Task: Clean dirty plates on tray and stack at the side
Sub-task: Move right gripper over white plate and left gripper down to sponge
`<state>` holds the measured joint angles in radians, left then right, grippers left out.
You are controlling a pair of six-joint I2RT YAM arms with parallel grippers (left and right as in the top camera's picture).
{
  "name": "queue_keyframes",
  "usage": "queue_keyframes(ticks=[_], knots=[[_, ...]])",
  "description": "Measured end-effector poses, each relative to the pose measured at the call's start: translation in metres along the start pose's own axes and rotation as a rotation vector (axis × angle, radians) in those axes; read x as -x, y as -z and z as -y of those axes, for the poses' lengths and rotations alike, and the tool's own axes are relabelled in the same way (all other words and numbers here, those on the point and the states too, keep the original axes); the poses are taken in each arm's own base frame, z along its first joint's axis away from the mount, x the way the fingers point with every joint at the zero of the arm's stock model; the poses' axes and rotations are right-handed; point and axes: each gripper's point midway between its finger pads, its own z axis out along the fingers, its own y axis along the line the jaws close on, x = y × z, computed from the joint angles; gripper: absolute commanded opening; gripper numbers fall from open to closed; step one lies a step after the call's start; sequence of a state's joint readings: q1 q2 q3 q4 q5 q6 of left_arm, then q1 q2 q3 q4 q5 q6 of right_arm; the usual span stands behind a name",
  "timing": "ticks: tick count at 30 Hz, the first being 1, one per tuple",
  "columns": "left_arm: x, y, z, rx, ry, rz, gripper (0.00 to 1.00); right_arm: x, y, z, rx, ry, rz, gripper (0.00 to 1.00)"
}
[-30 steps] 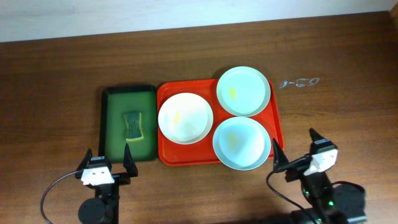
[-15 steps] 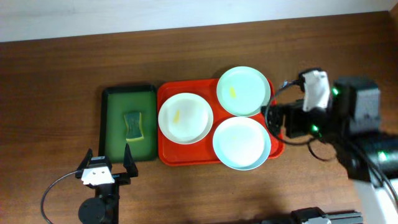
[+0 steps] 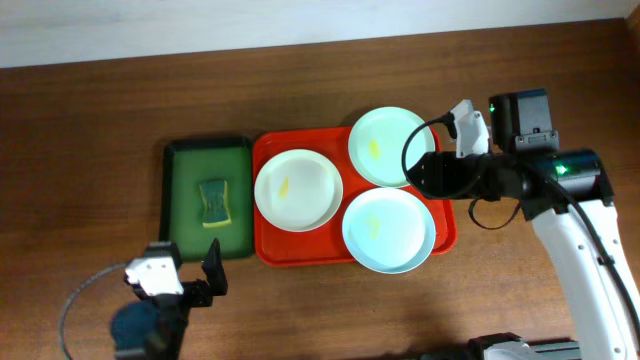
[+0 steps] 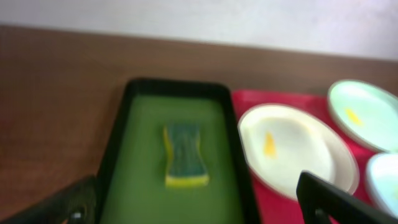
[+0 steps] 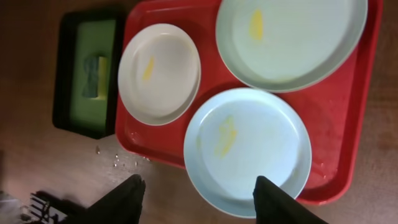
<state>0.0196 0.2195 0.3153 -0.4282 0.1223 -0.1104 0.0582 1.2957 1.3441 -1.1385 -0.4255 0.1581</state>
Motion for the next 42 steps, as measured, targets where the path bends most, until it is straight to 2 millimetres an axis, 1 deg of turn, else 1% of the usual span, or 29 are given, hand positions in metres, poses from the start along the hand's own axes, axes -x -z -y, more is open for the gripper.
queue_keyframes(ticks=[1, 2, 3, 4, 5, 6, 7, 8, 9, 10, 11, 12, 13, 15, 16, 17, 18, 19, 21, 23, 27, 29, 31, 34, 36, 37, 39, 40, 42], knots=[[0.027, 0.005, 0.007, -0.017, 0.006, -0.026, 0.99, 0.000, -0.003, 0.003, -0.010, -0.018, -0.010, 0.61], [0.042, 0.008, 0.012, -0.031, 0.011, -0.059, 0.99, 0.000, -0.005, 0.005, -0.016, -0.029, -0.019, 0.61], [0.050, 0.012, 0.017, -0.039, 0.024, -0.148, 0.99, -0.004, -0.009, 0.008, -0.025, -0.047, -0.045, 0.61], [0.061, 0.011, 0.021, -0.048, 0.035, -0.269, 0.99, -0.005, -0.014, 0.011, -0.033, -0.061, -0.067, 0.61], [0.065, 0.008, 0.023, -0.050, 0.037, -0.328, 0.99, -0.006, -0.018, 0.013, -0.037, -0.067, -0.081, 0.61], [0.057, 0.014, 0.024, -0.040, 0.062, -0.502, 0.99, -0.007, -0.021, 0.015, -0.042, -0.073, -0.094, 0.61], [0.060, 0.010, 0.025, -0.037, 0.073, -0.597, 0.99, -0.008, -0.025, 0.015, -0.043, -0.076, -0.111, 0.61], [0.062, 0.001, 0.025, -0.035, 0.087, -0.694, 0.99, -0.010, -0.030, 0.015, -0.046, -0.076, -0.128, 0.61], [0.058, -0.013, 0.023, -0.033, 0.098, -0.772, 0.99, -0.013, -0.041, 0.010, -0.039, -0.058, -0.165, 0.60], [0.051, -0.022, 0.022, -0.032, 0.109, -0.821, 1.00, -0.015, -0.048, 0.007, -0.039, -0.045, -0.182, 0.60], [0.043, -0.028, 0.021, -0.031, 0.119, -0.867, 0.90, -0.016, -0.057, 0.001, -0.034, -0.024, -0.199, 0.59], [0.028, -0.039, 0.019, -0.028, 0.137, -0.945, 0.70, -0.019, -0.074, -0.009, -0.022, 0.012, -0.231, 0.59], [0.014, -0.047, 0.018, -0.027, 0.148, -1.007, 0.48, -0.021, -0.086, -0.015, -0.019, 0.033, -0.253, 0.59], [-0.004, -0.059, 0.015, -0.022, 0.164, -1.086, 0.26, -0.024, -0.107, -0.018, -0.068, 0.036, -0.270, 0.60], [-0.013, -0.064, 0.013, -0.020, 0.169, -1.120, 0.22, -0.026, -0.117, -0.017, -0.098, 0.036, -0.282, 0.61], [-0.019, -0.068, 0.012, -0.021, 0.170, -1.142, 0.20, -0.029, -0.125, -0.017, -0.119, 0.039, -0.293, 0.64], [-0.023, -0.070, 0.012, -0.019, 0.176, -1.160, 0.17, -0.031, -0.132, -0.019, -0.130, 0.048, -0.298, 0.69], [-0.026, -0.072, 0.011, -0.018, 0.177, -1.168, 0.13, -0.033, -0.139, -0.021, -0.139, 0.052, -0.302, 0.70], [-0.024, -0.077, 0.011, -0.021, 0.171, -1.145, 0.09, -0.030, -0.142, -0.026, -0.138, 0.068, -0.285, 0.70], [-0.020, -0.086, 0.007, 0.001, 0.167, -1.108, 0.00, -0.025, -0.144, -0.027, -0.136, 0.074, -0.263, 0.70], [-0.019, -0.089, -0.002, 0.074, 0.163, -1.093, 0.00, -0.020, -0.145, -0.026, -0.146, 0.057, -0.241, 0.70], [-0.019, -0.092, 0.001, 0.072, 0.149, -1.083, 0.00, -0.019, -0.145, -0.024, -0.163, 0.033, -0.234, 0.69], [-0.015, -0.100, 0.005, 0.066, 0.116, -1.046, 0.00, -0.016, -0.147, -0.019, -0.188, 0.012, -0.212, 0.69], [-0.012, -0.108, 0.009, 0.063, 0.092, -1.012, 0.00, -0.004, -0.152, -0.016, -0.206, 0.006, -0.150, 0.61], [-0.008, -0.114, 0.007, 0.071, 0.083, -0.984, 0.00, 0.002, -0.153, -0.017, -0.202, 0.008, -0.124, 0.60], [-0.006, -0.120, 0.006, 0.073, 0.078, -0.957, 0.00, 0.007, -0.154, -0.019, -0.196, 0.014, -0.103, 0.55], [-0.009, -0.124, 0.004, 0.075, 0.075, -0.942, 0.00, 0.014, -0.157, -0.021, -0.183, 0.019, -0.067, 0.51], [-0.011, -0.131, 0.003, 0.074, 0.071, -0.914, 0.02, 0.018, -0.162, -0.021, -0.175, 0.023, -0.045, 0.51], [-0.022, -0.137, 0.001, 0.076, 0.068, -0.901, 0.03, 0.018, -0.172, -0.017, -0.165, 0.015, -0.015, 0.51]])
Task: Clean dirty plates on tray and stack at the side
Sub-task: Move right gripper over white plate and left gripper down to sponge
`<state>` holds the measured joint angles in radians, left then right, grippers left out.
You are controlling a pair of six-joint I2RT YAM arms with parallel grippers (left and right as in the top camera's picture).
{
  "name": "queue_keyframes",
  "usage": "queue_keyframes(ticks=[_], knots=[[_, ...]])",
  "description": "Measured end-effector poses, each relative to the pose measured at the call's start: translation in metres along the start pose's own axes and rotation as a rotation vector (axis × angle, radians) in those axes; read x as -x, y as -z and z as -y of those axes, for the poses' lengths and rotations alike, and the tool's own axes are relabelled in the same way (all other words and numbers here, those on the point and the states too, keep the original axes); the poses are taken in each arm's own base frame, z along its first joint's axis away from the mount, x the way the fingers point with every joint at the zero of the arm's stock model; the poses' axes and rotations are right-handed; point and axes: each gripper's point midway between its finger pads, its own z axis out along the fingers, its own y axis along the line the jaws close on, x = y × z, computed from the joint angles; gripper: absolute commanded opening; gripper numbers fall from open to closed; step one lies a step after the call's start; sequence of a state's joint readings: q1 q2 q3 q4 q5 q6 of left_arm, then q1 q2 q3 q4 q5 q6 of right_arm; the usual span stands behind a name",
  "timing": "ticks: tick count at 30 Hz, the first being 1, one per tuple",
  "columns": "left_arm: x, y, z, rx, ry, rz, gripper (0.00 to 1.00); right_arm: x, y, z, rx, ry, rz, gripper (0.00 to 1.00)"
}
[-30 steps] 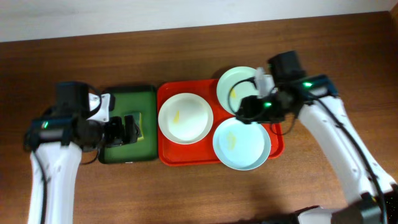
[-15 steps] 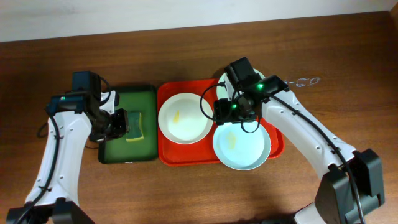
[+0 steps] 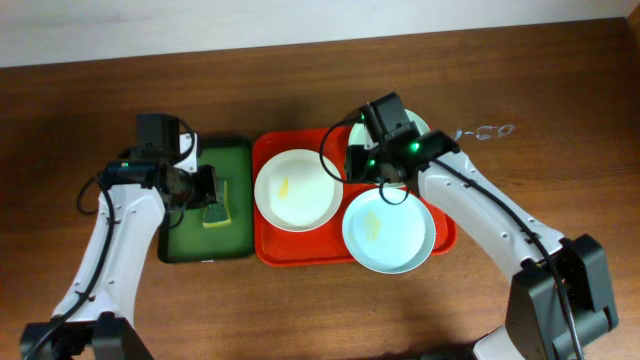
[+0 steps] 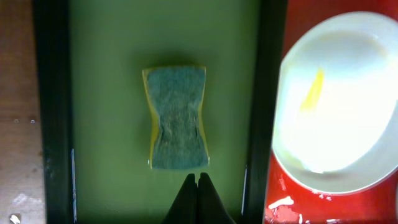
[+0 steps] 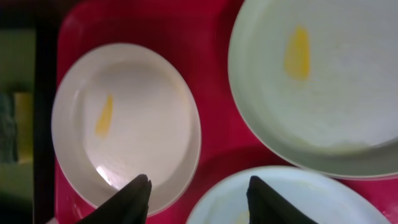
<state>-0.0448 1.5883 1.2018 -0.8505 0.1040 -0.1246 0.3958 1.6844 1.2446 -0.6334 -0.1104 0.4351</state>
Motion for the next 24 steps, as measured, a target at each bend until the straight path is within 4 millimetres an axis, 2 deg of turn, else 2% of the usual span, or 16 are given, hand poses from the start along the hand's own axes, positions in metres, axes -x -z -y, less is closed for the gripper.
queue_keyframes(ticks=[2, 5, 7, 10, 11, 13, 15, 16, 20, 24], knots=[[-0.006, -0.010, -0.002, 0.004, 0.000, 0.000, 0.06, -0.008, -0.014, 0.006, 0.000, -0.013, 0.009, 0.51], [-0.011, -0.021, -0.004, 0.004, 0.000, 0.002, 0.06, -0.016, -0.031, 0.010, 0.013, -0.025, 0.039, 0.44], [-0.009, -0.024, -0.005, 0.007, -0.002, 0.019, 0.05, -0.024, -0.040, 0.004, 0.033, -0.005, 0.058, 0.43], [-0.006, -0.024, -0.005, 0.008, -0.003, 0.029, 0.05, -0.021, -0.048, -0.002, 0.029, 0.016, 0.091, 0.42], [-0.006, -0.024, -0.005, 0.008, -0.003, 0.029, 0.06, -0.022, -0.056, -0.003, 0.025, 0.019, 0.093, 0.41], [-0.006, -0.023, -0.005, 0.008, -0.002, 0.029, 0.06, -0.024, -0.069, 0.001, 0.009, 0.004, 0.087, 0.34], [-0.006, -0.023, -0.005, 0.009, -0.002, 0.029, 0.07, -0.025, -0.084, 0.004, 0.003, -0.001, 0.086, 0.21], [-0.006, -0.024, -0.005, 0.008, -0.003, 0.029, 0.08, -0.027, -0.089, 0.006, -0.003, -0.003, 0.078, 0.20], [-0.006, -0.024, -0.005, 0.009, -0.003, 0.029, 0.09, -0.028, -0.093, 0.007, -0.002, -0.006, 0.074, 0.04], [-0.006, -0.024, -0.005, 0.009, -0.003, 0.029, 0.08, -0.033, -0.093, 0.008, -0.010, -0.005, 0.052, 0.04]])
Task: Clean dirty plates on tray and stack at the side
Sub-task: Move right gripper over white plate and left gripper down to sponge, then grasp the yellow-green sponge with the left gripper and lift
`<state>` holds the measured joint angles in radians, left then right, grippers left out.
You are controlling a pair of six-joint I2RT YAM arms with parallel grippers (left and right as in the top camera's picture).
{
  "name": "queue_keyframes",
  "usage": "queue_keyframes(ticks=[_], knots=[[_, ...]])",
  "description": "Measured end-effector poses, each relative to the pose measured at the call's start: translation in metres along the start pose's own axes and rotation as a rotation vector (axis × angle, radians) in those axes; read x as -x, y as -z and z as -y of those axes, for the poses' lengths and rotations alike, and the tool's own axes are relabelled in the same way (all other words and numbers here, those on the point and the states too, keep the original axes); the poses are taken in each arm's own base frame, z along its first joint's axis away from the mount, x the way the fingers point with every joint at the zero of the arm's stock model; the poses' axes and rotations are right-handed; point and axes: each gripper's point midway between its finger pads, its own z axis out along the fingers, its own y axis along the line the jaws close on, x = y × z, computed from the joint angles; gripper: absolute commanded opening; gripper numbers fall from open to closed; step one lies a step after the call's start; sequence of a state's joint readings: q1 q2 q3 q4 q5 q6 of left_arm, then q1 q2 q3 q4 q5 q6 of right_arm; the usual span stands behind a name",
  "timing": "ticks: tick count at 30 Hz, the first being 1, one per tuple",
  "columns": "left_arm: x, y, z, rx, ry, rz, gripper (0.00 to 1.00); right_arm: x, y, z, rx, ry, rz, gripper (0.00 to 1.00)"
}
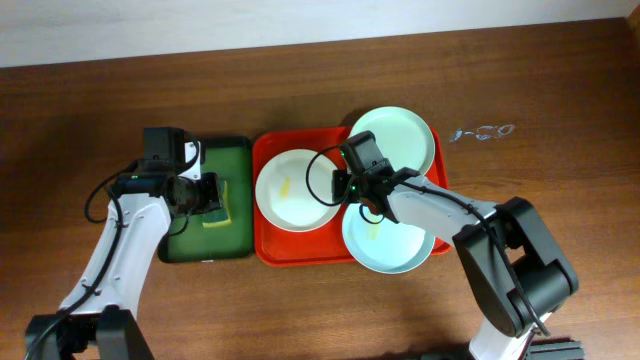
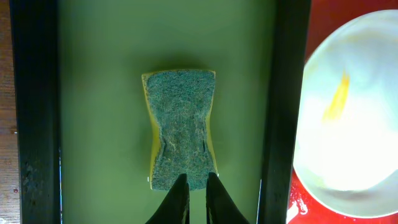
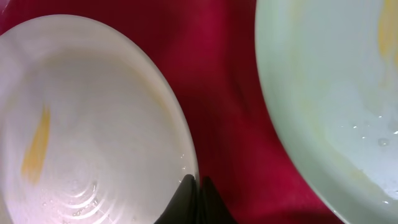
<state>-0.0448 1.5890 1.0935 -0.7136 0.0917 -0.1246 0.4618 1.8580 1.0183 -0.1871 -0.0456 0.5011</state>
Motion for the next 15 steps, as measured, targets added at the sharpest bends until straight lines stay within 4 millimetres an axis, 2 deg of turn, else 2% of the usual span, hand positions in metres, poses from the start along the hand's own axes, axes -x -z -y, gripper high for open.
queue_keyframes(ticks=[5, 8, 10, 12, 13, 14, 15], knots=[[-0.001, 0.000, 0.000, 0.001, 0.004, -0.006, 0.17, -0.015, 0.014, 0.008, -0.076, -0.007, -0.135, 0.04], [-0.007, 0.001, -0.001, 0.007, 0.008, -0.032, 0.18, -0.014, 0.020, 0.007, -0.091, -0.008, -0.157, 0.04], [-0.012, 0.003, -0.002, 0.015, 0.016, -0.089, 0.24, -0.016, 0.021, 0.008, -0.095, -0.009, -0.166, 0.04], [-0.006, 0.009, -0.001, 0.026, 0.025, -0.167, 0.25, -0.016, 0.021, 0.008, -0.095, -0.009, -0.170, 0.04], [0.004, 0.007, 0.000, 0.029, 0.028, -0.186, 0.25, -0.017, 0.021, 0.008, -0.094, -0.009, -0.170, 0.04], [0.012, 0.000, 0.001, 0.029, 0.029, -0.196, 0.25, -0.016, 0.021, 0.008, -0.093, -0.009, -0.170, 0.04], [0.011, -0.008, 0.000, 0.031, 0.031, -0.217, 0.26, -0.016, 0.021, 0.008, -0.093, -0.009, -0.170, 0.04]])
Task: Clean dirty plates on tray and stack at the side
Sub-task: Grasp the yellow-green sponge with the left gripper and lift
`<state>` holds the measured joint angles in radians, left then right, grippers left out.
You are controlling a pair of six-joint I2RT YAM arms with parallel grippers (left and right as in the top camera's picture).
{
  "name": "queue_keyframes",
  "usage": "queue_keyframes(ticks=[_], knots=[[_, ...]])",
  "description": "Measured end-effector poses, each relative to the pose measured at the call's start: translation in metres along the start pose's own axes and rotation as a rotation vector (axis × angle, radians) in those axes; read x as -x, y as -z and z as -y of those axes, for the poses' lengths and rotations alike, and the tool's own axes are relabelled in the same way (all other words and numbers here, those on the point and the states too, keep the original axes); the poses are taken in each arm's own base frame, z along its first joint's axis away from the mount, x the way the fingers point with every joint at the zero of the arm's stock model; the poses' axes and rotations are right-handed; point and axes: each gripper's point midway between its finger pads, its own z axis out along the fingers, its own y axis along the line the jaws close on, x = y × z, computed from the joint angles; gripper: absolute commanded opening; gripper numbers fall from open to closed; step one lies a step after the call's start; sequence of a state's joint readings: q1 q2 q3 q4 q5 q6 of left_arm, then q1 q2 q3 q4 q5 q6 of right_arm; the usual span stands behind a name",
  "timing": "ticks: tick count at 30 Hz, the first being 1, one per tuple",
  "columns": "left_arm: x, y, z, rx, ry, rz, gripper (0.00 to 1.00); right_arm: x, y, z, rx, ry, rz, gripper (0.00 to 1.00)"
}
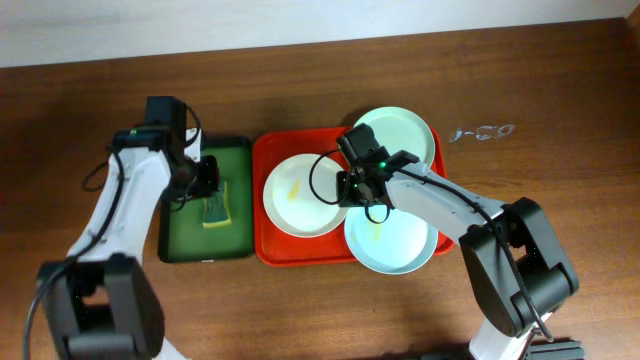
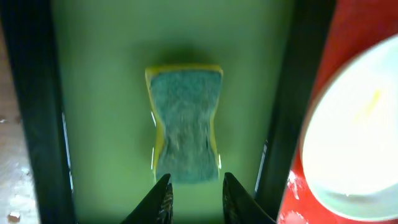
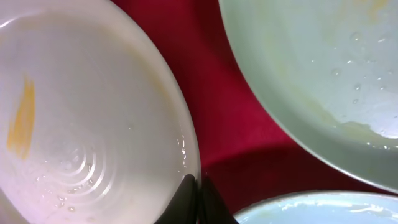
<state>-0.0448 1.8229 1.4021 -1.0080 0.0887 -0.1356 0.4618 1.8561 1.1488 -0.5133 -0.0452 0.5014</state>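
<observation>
Three dirty plates lie on the red tray [image 1: 268, 150]: a white plate [image 1: 298, 197] with a yellow smear, a pale green plate [image 1: 398, 135] and a light blue plate [image 1: 395, 240]. My right gripper [image 3: 194, 186] is shut on the white plate's [image 3: 87, 124] right rim; in the overhead view the right gripper [image 1: 350, 190] sits between the plates. A green-and-yellow sponge [image 2: 185, 124] lies in the green tray [image 2: 99, 124]. My left gripper [image 2: 196, 190] is open just above the sponge's near end, its fingers [image 2: 163, 199] about the sponge's width apart.
The green tray [image 1: 185, 235] has a black rim and touches the red tray's left side. The pale green plate [image 3: 323, 74] and the light blue plate [image 3: 311, 211] lie close to my right gripper. Brown table [image 1: 520, 80] surrounds both trays.
My left gripper's fingers, almost together at the sponge's near end, now stand wide apart. The white plate has shifted slightly to the right on the red tray, the right gripper still shut on its rim.
First both arms were away from the trays with open grippers. Then my left gripper was shut above the sponge and the right was open over the plates. Then the right was shut on the white plate's rim. Now the left is open at the sponge.
</observation>
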Motion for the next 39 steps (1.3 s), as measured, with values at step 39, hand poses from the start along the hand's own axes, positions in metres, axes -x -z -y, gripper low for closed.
queue_keyframes(ticks=[39], knots=[[-0.007, -0.072, -0.008, 0.108, -0.038, -0.056, 0.21, -0.001, 0.000, -0.004, 0.025, 0.041, -0.007, 0.04]])
